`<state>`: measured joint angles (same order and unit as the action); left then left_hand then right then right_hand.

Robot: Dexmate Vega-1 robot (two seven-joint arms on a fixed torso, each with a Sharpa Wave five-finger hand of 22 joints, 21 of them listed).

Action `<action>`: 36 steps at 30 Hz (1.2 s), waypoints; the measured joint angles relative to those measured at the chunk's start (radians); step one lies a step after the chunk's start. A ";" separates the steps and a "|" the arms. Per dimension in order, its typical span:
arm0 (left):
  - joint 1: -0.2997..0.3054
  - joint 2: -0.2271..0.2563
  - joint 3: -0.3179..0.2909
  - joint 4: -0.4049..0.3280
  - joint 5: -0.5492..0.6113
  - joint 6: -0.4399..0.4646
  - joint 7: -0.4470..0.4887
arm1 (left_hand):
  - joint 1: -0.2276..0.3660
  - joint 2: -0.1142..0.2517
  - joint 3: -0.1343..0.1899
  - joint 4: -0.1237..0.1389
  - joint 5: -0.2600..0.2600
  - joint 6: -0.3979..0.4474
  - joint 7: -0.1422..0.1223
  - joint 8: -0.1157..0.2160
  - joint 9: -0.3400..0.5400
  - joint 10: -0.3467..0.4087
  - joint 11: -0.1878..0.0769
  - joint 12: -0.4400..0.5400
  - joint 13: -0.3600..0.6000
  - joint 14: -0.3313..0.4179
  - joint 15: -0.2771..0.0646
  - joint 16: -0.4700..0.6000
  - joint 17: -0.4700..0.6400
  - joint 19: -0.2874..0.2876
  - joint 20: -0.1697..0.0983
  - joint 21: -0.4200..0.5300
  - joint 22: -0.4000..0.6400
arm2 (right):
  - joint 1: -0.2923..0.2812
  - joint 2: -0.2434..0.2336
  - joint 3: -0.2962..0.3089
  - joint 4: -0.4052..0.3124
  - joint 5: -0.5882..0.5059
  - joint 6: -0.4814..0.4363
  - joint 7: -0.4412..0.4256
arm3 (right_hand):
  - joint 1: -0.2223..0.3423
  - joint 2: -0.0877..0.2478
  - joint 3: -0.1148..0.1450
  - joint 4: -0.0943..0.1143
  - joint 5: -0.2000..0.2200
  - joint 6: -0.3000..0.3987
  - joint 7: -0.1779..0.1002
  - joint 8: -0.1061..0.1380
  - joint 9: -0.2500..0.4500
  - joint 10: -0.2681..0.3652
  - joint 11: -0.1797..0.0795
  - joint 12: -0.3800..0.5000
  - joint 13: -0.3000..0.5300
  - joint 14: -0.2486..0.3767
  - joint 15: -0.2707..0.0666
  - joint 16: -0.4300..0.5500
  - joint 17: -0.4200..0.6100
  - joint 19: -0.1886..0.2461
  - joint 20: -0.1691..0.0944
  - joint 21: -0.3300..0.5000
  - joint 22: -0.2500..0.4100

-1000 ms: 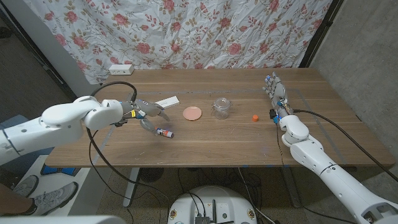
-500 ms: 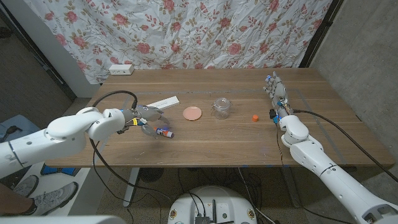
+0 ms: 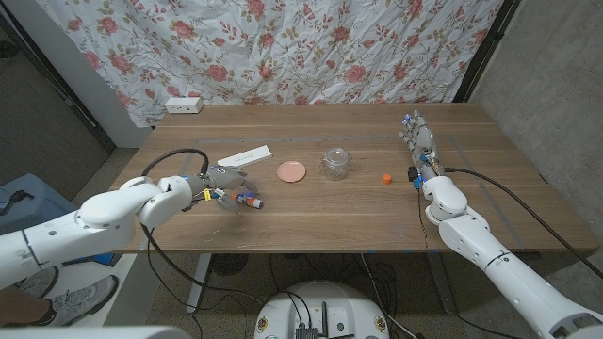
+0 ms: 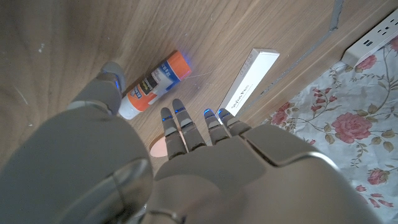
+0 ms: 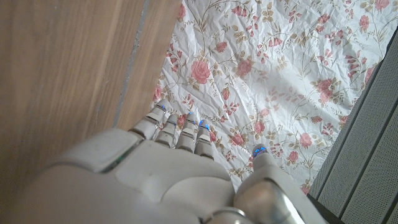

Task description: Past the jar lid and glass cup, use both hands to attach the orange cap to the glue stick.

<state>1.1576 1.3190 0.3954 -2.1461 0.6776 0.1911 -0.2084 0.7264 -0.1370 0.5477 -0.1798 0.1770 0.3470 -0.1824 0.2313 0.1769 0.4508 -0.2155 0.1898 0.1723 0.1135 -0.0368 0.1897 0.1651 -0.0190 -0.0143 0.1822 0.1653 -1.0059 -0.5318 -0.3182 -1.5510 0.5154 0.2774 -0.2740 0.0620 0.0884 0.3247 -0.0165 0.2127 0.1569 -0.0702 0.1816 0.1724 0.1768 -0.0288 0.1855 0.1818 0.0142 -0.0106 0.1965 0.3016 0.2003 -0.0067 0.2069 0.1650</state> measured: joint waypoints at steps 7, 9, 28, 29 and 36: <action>0.009 -0.019 0.015 0.011 0.029 0.018 0.031 | 0.019 0.003 -0.012 0.004 0.000 0.036 -0.019 0.008 0.000 0.026 -0.002 0.000 0.000 0.025 0.000 0.000 0.000 0.020 -0.001 0.000 0.000 | -0.006 0.002 0.002 -0.003 -0.002 0.004 -0.004 | 0.000 0.000 0.000 0.000 0.000 0.004 -0.004 0.000 0.000 0.000 0.000 0.000 0.000 0.000 0.000 0.000 0.000 0.003 0.003 0.000 0.000; 0.010 -0.024 0.018 0.015 0.035 0.021 0.040 | 0.028 0.006 -0.012 0.004 0.000 0.052 -0.019 0.010 0.000 0.038 -0.002 0.000 0.000 0.043 -0.001 0.000 0.000 0.031 -0.002 0.006 0.000 | -0.007 0.003 0.002 -0.003 -0.002 0.005 -0.005 | 0.000 0.000 0.003 -0.003 0.000 0.005 -0.005 0.000 0.000 0.000 0.000 0.000 0.000 0.000 0.000 0.000 0.000 0.003 0.003 0.000 0.000; -0.008 -0.083 0.053 0.058 0.085 0.014 0.106 | 0.091 0.035 -0.049 0.008 0.008 0.188 -0.031 0.024 0.003 0.185 0.000 0.000 0.000 0.157 -0.001 0.000 -0.002 0.102 -0.005 0.008 0.000 | -0.012 0.008 0.004 -0.004 -0.004 0.012 -0.010 | 0.000 0.000 0.003 -0.003 0.000 0.016 -0.016 0.004 0.000 0.007 -0.007 0.000 0.000 0.000 0.000 0.007 -0.005 0.003 0.003 -0.004 0.000; -0.009 -0.084 0.053 0.059 0.086 0.014 0.107 | 0.098 0.037 -0.051 0.010 0.008 0.196 -0.034 0.024 0.003 0.195 0.000 0.000 0.000 0.164 -0.005 0.000 -0.002 0.102 -0.005 0.008 0.000 | -0.012 0.009 0.004 -0.004 -0.004 0.012 -0.010 | 0.000 0.000 0.003 -0.003 0.000 0.018 -0.018 0.004 0.000 0.007 -0.007 0.000 0.000 0.000 0.000 0.007 -0.005 0.003 0.003 -0.004 0.000; -0.017 -0.099 0.063 0.072 0.095 0.001 0.126 | 0.114 0.045 -0.061 0.007 0.008 0.234 -0.035 0.024 0.002 0.259 0.002 0.000 0.000 0.204 -0.004 0.000 -0.002 0.131 -0.006 0.008 0.000 | -0.013 0.012 0.004 -0.001 -0.005 0.014 -0.012 | 0.000 0.000 0.005 -0.005 0.000 0.023 -0.023 0.004 0.000 0.007 -0.007 0.000 0.000 0.004 0.004 0.007 -0.009 0.003 0.003 -0.007 0.000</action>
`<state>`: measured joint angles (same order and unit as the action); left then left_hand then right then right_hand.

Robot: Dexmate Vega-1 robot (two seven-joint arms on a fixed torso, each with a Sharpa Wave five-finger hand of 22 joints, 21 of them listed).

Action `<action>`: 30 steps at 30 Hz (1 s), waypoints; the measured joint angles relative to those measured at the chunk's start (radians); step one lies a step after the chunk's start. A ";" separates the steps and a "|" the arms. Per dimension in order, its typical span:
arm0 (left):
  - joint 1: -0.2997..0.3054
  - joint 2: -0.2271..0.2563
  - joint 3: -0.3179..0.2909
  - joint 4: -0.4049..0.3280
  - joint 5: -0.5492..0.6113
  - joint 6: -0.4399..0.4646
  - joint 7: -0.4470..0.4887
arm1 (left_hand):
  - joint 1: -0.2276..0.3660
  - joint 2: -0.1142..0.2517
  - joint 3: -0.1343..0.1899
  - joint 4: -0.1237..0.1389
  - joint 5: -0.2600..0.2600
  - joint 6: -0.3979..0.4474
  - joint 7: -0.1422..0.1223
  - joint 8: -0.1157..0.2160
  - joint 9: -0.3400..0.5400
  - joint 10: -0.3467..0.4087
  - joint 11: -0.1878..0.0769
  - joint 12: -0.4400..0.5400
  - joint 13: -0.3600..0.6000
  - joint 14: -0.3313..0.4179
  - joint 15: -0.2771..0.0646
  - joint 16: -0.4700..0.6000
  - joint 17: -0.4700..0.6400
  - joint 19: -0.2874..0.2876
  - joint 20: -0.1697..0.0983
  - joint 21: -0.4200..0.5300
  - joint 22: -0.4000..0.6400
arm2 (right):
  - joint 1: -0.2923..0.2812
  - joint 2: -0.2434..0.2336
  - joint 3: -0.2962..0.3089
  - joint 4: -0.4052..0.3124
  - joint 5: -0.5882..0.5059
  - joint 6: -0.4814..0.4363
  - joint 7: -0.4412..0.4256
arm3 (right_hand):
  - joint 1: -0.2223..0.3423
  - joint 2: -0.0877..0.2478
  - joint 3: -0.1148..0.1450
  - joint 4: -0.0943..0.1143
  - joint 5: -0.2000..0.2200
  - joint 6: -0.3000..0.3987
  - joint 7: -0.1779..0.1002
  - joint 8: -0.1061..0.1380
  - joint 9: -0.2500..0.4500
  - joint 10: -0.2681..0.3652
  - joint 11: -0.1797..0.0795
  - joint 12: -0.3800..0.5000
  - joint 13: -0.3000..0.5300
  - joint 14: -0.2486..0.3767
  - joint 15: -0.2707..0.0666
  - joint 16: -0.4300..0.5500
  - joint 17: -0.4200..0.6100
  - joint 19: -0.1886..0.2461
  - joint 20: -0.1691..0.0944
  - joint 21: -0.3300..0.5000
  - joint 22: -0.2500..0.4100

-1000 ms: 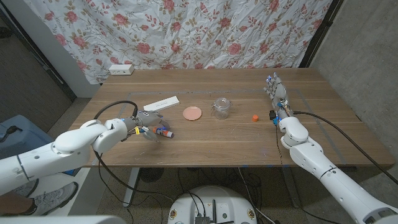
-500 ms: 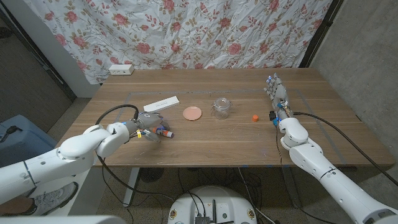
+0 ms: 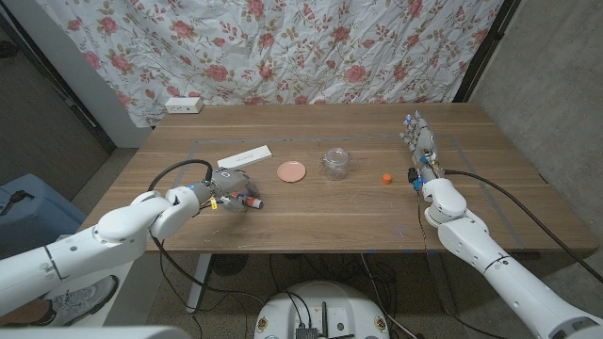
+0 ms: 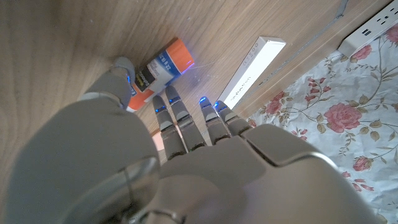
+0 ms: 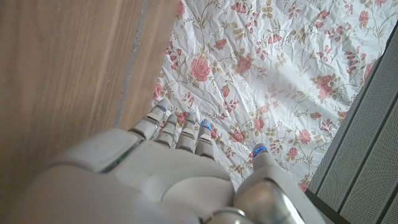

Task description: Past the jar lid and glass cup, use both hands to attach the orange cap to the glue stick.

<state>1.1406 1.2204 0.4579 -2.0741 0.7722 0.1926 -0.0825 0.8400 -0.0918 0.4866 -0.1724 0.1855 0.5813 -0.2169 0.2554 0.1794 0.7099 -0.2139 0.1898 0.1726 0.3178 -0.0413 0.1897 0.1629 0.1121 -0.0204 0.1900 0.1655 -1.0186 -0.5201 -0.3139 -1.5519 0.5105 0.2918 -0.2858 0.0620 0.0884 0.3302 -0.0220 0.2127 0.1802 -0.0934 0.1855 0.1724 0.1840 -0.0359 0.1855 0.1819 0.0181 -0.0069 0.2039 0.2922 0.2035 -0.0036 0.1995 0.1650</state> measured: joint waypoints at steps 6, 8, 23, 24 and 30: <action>-0.003 -0.011 0.005 0.010 0.004 -0.007 0.017 | 0.018 0.010 -0.008 -0.002 0.000 0.049 -0.001 0.004 0.005 0.050 -0.001 0.000 0.000 0.026 0.001 0.000 0.000 0.015 -0.001 0.000 0.000 | 0.000 0.004 0.000 0.005 -0.001 0.002 -0.002 | 0.000 0.000 0.000 0.000 0.000 0.003 -0.003 0.000 0.000 0.000 0.000 0.000 0.000 0.000 0.000 0.000 0.000 0.000 0.000 0.000 0.000; -0.003 -0.015 0.007 0.013 0.005 -0.008 0.021 | 0.019 0.011 -0.012 0.002 0.000 0.071 -0.001 0.008 0.005 0.060 -0.001 0.000 0.000 0.031 0.001 0.000 0.000 0.023 -0.005 0.000 0.000 | 0.001 0.005 0.000 0.008 -0.002 0.003 -0.002 | 0.000 0.000 0.000 0.000 0.000 0.004 -0.004 0.000 0.000 0.000 0.000 0.000 0.000 0.000 0.000 0.000 0.000 0.000 0.000 0.000 0.000; -0.013 -0.037 0.019 0.039 0.012 -0.022 0.057 | 0.059 0.025 -0.040 0.003 0.000 0.245 -0.005 0.022 0.004 0.175 0.006 0.000 0.000 0.122 -0.005 0.000 0.000 0.070 0.007 0.000 0.000 | 0.013 0.018 -0.006 0.029 -0.005 0.017 -0.003 | 0.000 0.000 0.000 0.000 0.000 0.007 -0.007 0.000 0.000 0.004 -0.003 0.000 0.000 0.000 0.000 0.000 0.000 0.000 0.000 0.000 0.000; -0.013 -0.037 0.019 0.039 0.012 -0.022 0.057 | 0.063 0.029 -0.042 0.005 0.000 0.256 -0.004 0.018 0.004 0.188 0.006 0.000 0.000 0.133 -0.005 0.000 0.000 0.074 0.011 0.000 0.000 | 0.013 0.018 -0.006 0.030 -0.005 0.017 -0.003 | 0.000 0.000 0.000 0.000 0.000 0.007 -0.007 0.000 0.000 0.006 -0.002 0.000 0.000 0.000 0.000 0.000 0.000 0.000 0.000 0.000 0.000; -0.014 -0.045 0.023 0.042 0.012 -0.018 0.059 | 0.071 0.037 -0.050 0.005 0.000 0.309 -0.005 0.011 0.004 0.252 0.005 0.000 0.002 0.179 -0.005 0.000 0.000 0.093 0.011 0.000 0.000 | 0.014 0.021 -0.006 0.033 -0.007 0.023 -0.005 | 0.000 0.000 0.000 0.000 0.000 0.013 -0.013 0.000 0.000 0.006 -0.002 0.000 0.000 0.000 0.000 0.000 0.000 0.000 0.000 0.000 0.000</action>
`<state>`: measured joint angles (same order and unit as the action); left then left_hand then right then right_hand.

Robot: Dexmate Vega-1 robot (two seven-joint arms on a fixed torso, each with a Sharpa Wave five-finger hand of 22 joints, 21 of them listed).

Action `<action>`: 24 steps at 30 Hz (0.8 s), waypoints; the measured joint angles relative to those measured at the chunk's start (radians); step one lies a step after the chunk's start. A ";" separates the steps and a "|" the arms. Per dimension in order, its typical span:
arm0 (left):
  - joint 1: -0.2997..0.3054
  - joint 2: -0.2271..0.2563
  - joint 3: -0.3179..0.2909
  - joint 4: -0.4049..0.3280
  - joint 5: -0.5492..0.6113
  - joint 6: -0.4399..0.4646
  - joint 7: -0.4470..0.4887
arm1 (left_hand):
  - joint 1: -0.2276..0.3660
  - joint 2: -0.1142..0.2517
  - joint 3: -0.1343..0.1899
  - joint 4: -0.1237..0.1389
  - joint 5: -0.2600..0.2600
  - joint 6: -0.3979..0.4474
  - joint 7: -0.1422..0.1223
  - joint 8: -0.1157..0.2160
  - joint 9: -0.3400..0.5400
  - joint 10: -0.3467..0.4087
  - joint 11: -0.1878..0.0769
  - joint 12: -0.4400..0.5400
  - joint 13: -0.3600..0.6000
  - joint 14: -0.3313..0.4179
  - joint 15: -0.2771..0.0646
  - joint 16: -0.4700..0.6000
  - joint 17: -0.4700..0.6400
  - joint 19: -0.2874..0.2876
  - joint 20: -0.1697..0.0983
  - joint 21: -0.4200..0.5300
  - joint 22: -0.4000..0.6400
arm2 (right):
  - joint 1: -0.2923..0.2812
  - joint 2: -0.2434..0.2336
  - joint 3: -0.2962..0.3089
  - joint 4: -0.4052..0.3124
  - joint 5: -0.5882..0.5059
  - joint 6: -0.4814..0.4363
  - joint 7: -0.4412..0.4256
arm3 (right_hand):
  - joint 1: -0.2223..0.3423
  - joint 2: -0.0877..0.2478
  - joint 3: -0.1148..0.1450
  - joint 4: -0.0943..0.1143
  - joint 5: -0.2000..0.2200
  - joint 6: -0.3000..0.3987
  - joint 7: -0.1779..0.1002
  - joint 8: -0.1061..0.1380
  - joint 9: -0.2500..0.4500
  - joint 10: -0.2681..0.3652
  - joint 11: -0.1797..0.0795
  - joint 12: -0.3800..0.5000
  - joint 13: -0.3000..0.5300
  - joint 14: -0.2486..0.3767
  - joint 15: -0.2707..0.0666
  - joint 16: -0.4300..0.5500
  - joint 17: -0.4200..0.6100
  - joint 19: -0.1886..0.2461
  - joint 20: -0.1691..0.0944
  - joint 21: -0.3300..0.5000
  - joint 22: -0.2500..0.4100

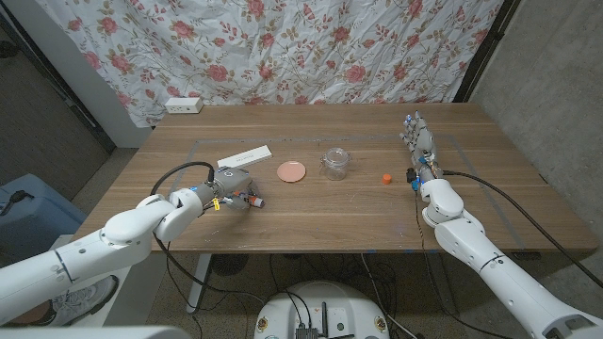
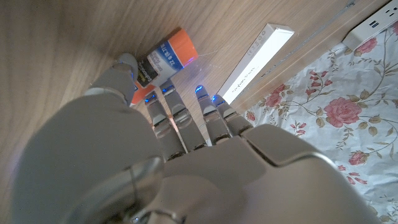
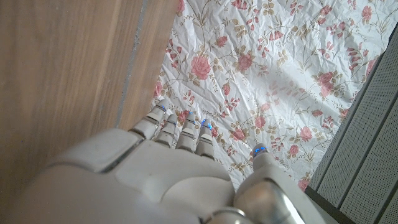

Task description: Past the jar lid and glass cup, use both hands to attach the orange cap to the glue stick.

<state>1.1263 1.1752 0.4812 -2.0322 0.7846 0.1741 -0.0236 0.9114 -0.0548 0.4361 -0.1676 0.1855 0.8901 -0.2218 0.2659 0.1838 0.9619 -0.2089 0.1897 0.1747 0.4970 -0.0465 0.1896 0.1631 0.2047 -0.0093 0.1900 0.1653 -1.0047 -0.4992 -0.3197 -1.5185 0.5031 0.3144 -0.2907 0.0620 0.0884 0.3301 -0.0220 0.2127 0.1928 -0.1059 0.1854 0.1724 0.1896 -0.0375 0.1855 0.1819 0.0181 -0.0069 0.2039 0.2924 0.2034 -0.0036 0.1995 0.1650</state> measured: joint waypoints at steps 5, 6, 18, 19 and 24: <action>0.003 -0.005 0.003 -0.001 0.003 0.011 0.000 | 0.007 0.006 0.000 0.000 0.000 0.039 -0.001 -0.008 0.000 0.046 -0.003 0.000 -0.001 0.030 -0.002 0.000 0.000 0.024 -0.003 0.000 0.000 | 0.000 0.001 0.000 0.001 0.000 0.002 -0.001 | 0.000 0.000 0.000 0.000 0.000 0.000 0.000 0.000 0.000 0.000 0.000 0.000 0.000 0.000 0.000 0.008 -0.005 0.008 0.008 -0.004 0.000; 0.003 -0.006 0.003 -0.001 0.005 0.013 0.000 | 0.007 0.006 0.000 0.000 0.000 0.049 0.002 -0.010 0.000 0.053 -0.003 0.000 -0.001 0.038 -0.002 0.000 0.000 0.031 -0.004 0.000 0.000 | 0.000 0.001 0.000 0.001 0.000 0.002 -0.001 | 0.000 0.000 0.003 -0.003 0.000 0.000 0.000 0.000 0.000 0.000 0.000 0.000 0.000 0.000 0.000 0.008 -0.005 0.007 0.007 -0.004 0.000; 0.019 -0.015 0.009 -0.015 0.030 0.060 0.013 | 0.043 0.014 -0.013 -0.001 0.004 0.106 0.002 0.012 0.001 0.110 0.007 0.004 0.000 0.086 -0.007 0.000 0.000 0.077 -0.020 0.000 0.000 | -0.001 0.001 0.001 0.002 0.000 0.002 -0.001 | 0.000 0.000 0.004 -0.004 0.000 0.005 -0.005 0.000 0.000 0.000 0.000 0.000 0.000 0.000 0.000 0.008 -0.005 0.007 0.007 -0.004 0.000; 0.020 -0.015 0.009 -0.017 0.033 0.065 0.012 | 0.046 0.017 -0.017 -0.003 0.004 0.106 0.002 0.013 0.001 0.110 0.007 0.004 0.000 0.086 -0.007 0.000 0.000 0.078 -0.021 0.000 0.000 | -0.001 0.001 0.001 0.002 0.000 0.002 -0.001 | 0.000 0.000 0.004 -0.004 0.000 0.005 -0.005 0.000 0.000 0.000 0.000 0.000 0.000 0.000 0.000 0.008 -0.005 0.007 0.007 -0.004 0.000; 0.025 -0.016 0.009 -0.028 0.046 0.087 0.010 | 0.048 0.020 -0.020 0.000 0.003 0.106 0.002 0.018 0.001 0.110 0.007 0.004 0.000 0.092 -0.012 -0.001 0.000 0.084 -0.027 0.000 0.000 | -0.003 -0.003 0.002 0.000 0.000 0.002 -0.001 | 0.000 0.000 0.004 -0.004 0.000 0.005 -0.005 0.000 0.000 0.000 0.000 0.000 0.000 0.000 0.000 0.008 -0.005 0.007 0.007 -0.004 0.000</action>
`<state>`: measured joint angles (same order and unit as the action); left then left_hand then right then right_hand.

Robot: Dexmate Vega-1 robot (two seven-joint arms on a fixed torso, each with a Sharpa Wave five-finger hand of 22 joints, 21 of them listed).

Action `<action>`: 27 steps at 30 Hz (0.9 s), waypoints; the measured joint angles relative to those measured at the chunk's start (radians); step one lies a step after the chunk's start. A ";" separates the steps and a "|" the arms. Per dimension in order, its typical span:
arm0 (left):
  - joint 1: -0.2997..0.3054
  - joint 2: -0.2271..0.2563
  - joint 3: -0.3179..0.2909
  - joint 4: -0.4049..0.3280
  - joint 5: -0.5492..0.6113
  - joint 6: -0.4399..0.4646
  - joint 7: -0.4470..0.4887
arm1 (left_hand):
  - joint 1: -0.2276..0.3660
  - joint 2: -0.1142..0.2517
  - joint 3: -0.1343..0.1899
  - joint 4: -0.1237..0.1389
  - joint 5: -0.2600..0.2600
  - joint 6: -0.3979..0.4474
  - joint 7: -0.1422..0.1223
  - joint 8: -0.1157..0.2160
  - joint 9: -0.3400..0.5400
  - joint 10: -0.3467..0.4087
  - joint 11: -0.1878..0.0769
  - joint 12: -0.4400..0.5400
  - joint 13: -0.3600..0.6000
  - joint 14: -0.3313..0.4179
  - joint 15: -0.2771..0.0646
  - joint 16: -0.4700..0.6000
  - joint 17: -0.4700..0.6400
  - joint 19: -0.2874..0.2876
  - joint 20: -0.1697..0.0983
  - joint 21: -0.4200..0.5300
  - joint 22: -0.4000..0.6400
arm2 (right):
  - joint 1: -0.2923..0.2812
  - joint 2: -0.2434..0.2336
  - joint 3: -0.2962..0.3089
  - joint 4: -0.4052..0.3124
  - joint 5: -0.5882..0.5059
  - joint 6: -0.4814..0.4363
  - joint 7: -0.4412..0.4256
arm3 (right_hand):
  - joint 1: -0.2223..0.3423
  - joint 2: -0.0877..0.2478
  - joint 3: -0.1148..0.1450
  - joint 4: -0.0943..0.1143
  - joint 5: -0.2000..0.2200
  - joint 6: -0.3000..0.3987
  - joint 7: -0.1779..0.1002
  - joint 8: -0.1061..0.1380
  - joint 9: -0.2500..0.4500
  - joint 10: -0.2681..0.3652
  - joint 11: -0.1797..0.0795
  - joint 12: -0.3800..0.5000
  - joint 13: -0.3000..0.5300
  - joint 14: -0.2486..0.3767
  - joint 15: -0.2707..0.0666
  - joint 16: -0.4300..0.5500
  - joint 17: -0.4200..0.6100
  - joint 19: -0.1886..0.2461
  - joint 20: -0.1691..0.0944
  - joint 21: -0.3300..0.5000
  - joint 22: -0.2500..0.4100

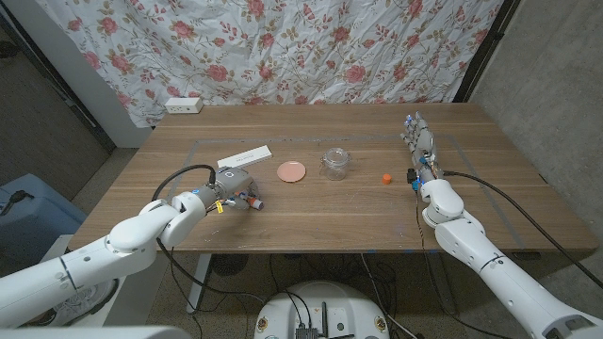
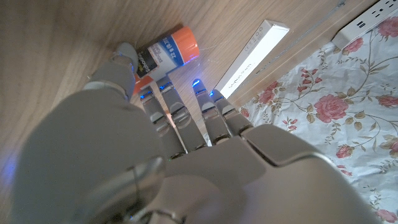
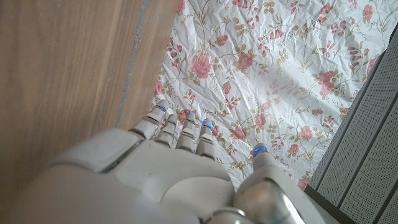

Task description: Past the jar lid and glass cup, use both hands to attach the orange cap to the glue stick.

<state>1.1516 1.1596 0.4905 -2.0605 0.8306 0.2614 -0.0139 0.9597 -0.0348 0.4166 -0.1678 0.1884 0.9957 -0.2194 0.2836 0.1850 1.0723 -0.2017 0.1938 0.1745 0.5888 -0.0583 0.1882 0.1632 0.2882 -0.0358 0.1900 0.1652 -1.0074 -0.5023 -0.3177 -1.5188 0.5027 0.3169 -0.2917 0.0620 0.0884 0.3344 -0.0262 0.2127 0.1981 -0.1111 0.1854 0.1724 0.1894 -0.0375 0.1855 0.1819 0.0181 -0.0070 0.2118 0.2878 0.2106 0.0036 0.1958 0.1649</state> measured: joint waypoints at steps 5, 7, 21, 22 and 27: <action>0.006 0.000 -0.001 -0.012 0.009 0.021 -0.002 | 0.003 0.005 -0.001 -0.001 0.000 0.000 0.000 0.006 0.000 0.000 0.000 0.000 0.000 0.001 0.001 -0.003 0.000 0.005 -0.005 0.000 0.000 | -0.003 -0.007 0.002 -0.007 0.000 -0.001 0.003 | 0.000 0.000 0.000 0.000 -0.001 0.000 0.000 0.000 0.000 0.000 0.000 0.000 0.000 0.000 0.000 0.000 0.000 0.000 0.000 0.000 0.000; 0.009 0.001 -0.003 -0.018 0.010 0.027 -0.004 | 0.003 0.005 -0.004 -0.004 0.000 0.000 0.000 0.006 0.000 0.000 0.000 0.000 0.000 0.001 0.001 -0.003 0.000 0.005 -0.005 0.000 0.000 | -0.004 -0.010 0.004 -0.011 0.000 -0.003 0.006 | 0.000 0.000 0.000 0.000 -0.007 0.000 0.000 0.000 0.000 0.000 0.000 0.000 0.000 0.000 0.000 0.000 0.000 0.000 0.000 0.000 0.000; 0.014 0.004 -0.009 -0.025 0.002 0.057 -0.002 | 0.003 0.005 -0.011 -0.005 -0.004 0.011 0.011 -0.001 0.001 0.030 0.012 0.012 0.000 0.001 0.001 -0.007 0.000 0.005 -0.005 0.000 0.000 | -0.010 -0.035 0.006 -0.030 0.001 -0.006 0.010 | 0.000 0.000 0.000 0.000 -0.007 0.000 0.000 0.000 0.002 0.000 0.000 0.000 0.000 0.000 0.000 0.000 -0.005 0.000 0.000 -0.004 0.000; 0.014 0.004 -0.009 -0.025 0.002 0.059 -0.002 | 0.003 0.005 -0.011 -0.005 -0.004 0.011 0.011 -0.002 0.001 0.030 0.013 0.012 0.000 0.001 0.001 -0.007 0.000 0.005 -0.005 0.000 0.000 | -0.011 -0.039 0.007 -0.033 0.001 -0.006 0.010 | 0.000 0.000 0.000 0.000 -0.007 0.000 0.000 0.000 0.002 0.000 0.000 0.000 0.000 0.000 0.000 0.000 -0.005 0.000 0.000 -0.004 0.000; 0.021 0.015 -0.041 -0.065 0.004 0.068 -0.003 | 0.003 0.005 -0.014 -0.003 -0.004 0.011 0.011 -0.002 0.006 0.030 0.013 0.011 0.000 0.001 0.001 -0.007 0.000 0.005 -0.005 0.000 0.000 | -0.017 -0.054 0.009 -0.046 0.009 -0.032 0.035 | 0.000 0.000 0.000 0.000 -0.007 0.000 0.000 0.000 0.002 0.003 0.003 0.000 0.000 0.000 0.000 0.000 -0.005 0.000 0.000 -0.004 0.000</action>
<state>1.1729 1.1742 0.4498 -2.1258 0.8350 0.3294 -0.0165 0.9625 -0.0295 0.4023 -0.1709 0.1844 1.0064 -0.2087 0.2811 0.1912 1.1024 -0.1892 0.2053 0.1750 0.5898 -0.0572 0.1811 0.1633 0.2936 -0.0411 0.1900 0.1651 -1.0240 -0.5559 -0.3083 -1.5648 0.5120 0.2849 -0.2564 0.0620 0.0884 0.3343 -0.0262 0.2060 0.1980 -0.1111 0.1854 0.1748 0.1928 -0.0340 0.1855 0.1819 0.0182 -0.0071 0.2118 0.2831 0.2106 0.0036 0.1919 0.1649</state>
